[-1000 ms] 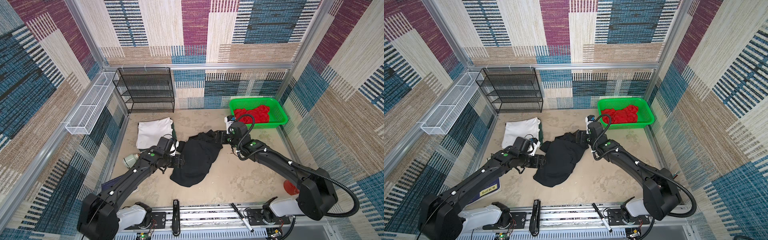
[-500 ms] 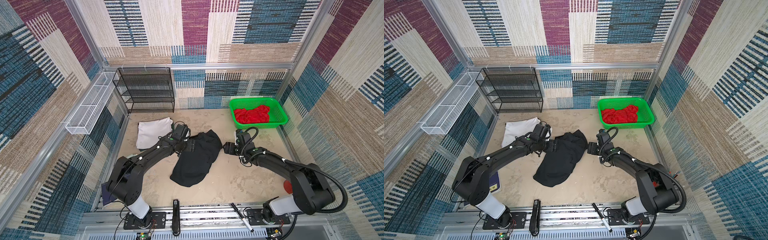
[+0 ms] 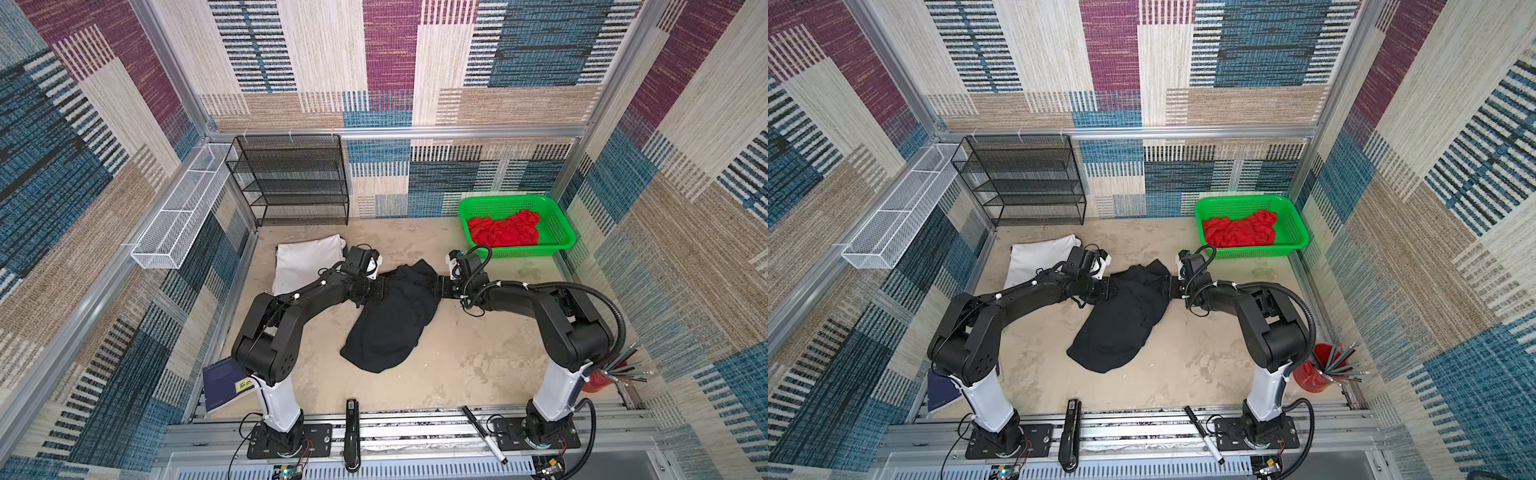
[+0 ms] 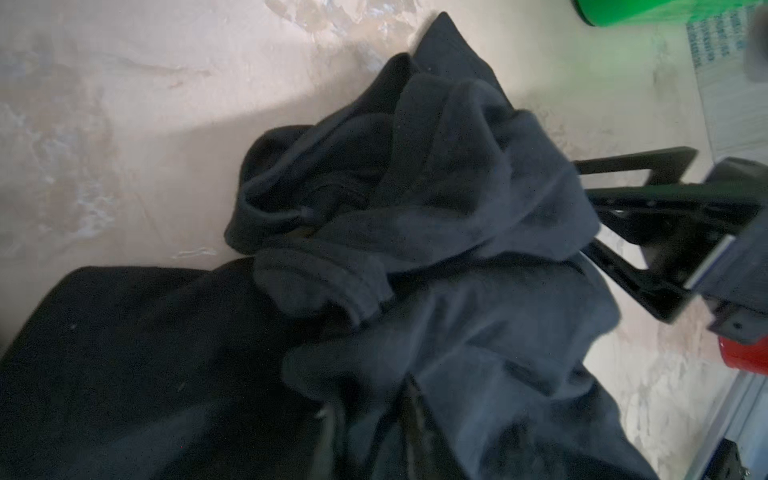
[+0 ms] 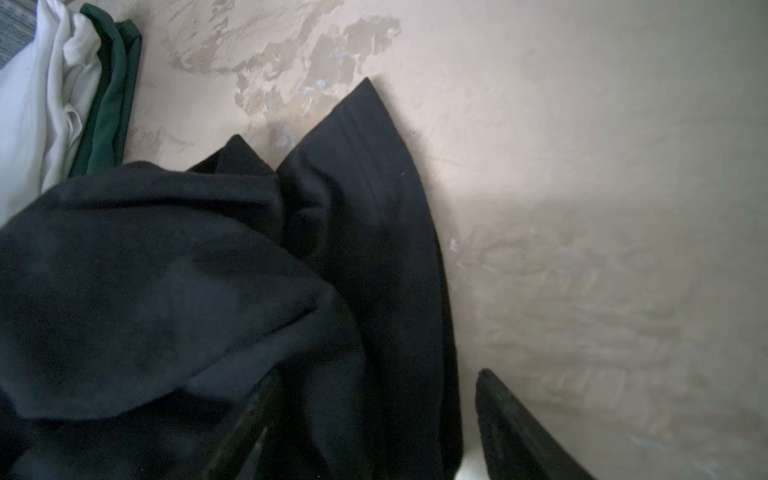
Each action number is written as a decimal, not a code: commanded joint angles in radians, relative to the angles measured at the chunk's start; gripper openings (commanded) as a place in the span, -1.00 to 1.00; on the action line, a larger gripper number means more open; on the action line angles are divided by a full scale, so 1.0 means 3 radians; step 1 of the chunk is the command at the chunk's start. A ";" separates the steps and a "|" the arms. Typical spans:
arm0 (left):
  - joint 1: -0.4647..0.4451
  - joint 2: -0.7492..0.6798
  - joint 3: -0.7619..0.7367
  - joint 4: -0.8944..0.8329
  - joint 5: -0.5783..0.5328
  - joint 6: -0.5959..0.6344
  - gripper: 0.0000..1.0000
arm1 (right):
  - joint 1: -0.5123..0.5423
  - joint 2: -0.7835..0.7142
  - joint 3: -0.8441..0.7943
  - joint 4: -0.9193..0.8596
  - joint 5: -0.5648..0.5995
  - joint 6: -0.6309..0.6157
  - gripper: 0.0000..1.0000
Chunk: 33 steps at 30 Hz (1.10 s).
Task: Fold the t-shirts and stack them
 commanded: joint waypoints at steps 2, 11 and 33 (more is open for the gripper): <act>0.0010 -0.0178 -0.0020 0.0058 0.0185 0.0077 -1.00 | -0.0006 0.0131 0.0042 0.0230 -0.0236 -0.0116 0.13; 0.0007 -0.0785 -0.0027 -0.0338 -0.0057 0.0154 -1.00 | -0.0015 -0.0293 0.0029 0.0109 -0.0078 -0.0185 -1.00; -0.0073 -0.2290 -0.0213 0.0257 0.0273 -0.0527 -1.00 | 0.0183 -0.2006 0.1836 -0.1500 0.0060 -0.0422 -1.00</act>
